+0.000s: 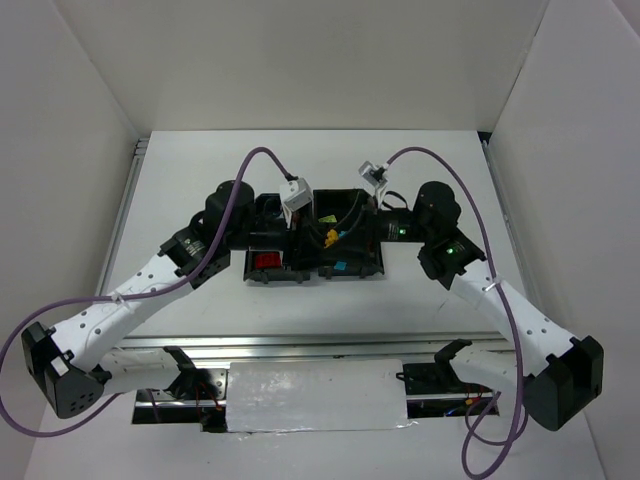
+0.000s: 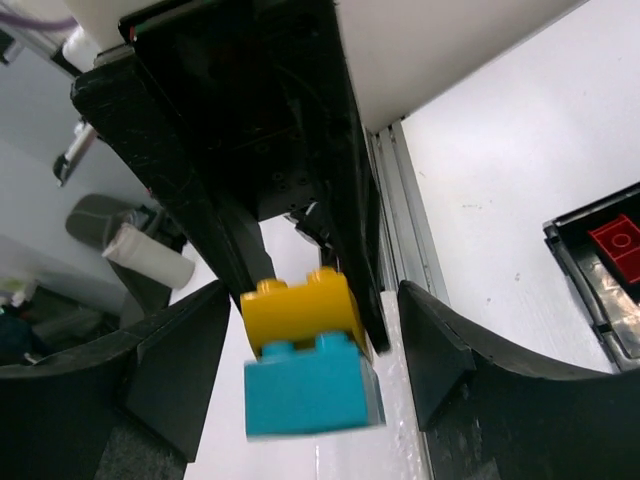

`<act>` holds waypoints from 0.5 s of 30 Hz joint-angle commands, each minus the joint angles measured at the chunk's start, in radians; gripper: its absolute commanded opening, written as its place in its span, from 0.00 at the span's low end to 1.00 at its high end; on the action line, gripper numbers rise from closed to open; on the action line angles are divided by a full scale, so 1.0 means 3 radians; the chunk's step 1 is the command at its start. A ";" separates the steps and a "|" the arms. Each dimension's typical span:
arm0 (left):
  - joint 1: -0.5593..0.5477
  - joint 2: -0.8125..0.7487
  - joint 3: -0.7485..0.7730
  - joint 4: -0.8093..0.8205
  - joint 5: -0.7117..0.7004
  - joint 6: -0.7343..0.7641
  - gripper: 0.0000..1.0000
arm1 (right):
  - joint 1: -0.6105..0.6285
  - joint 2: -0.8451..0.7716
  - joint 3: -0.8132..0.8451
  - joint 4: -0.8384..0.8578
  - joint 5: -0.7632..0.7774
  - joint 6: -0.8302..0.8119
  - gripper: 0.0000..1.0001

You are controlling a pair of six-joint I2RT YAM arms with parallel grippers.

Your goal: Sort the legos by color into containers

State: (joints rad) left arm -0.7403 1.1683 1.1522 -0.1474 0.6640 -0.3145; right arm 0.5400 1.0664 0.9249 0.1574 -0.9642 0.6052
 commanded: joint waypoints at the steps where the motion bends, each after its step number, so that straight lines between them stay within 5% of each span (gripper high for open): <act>1: -0.0028 -0.0049 0.0188 0.0200 -0.0040 0.0108 0.00 | -0.0316 -0.0057 -0.0066 0.0513 -0.0268 0.0263 0.75; 11: 0.0059 0.0099 0.0270 0.0251 0.0215 0.0072 0.00 | -0.0450 -0.0471 -0.0291 0.0340 -0.0207 -0.0018 0.74; 15: 0.0085 0.0099 0.0301 0.0292 0.0353 0.0051 0.00 | -0.0598 -0.0614 -0.0576 0.0880 -0.0411 0.0206 0.69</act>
State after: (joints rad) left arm -0.7227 1.1999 1.2003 -0.1383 0.6994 -0.3141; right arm 0.3893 0.9173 0.8036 0.2813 -1.0451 0.6395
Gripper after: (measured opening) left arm 0.462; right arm 0.696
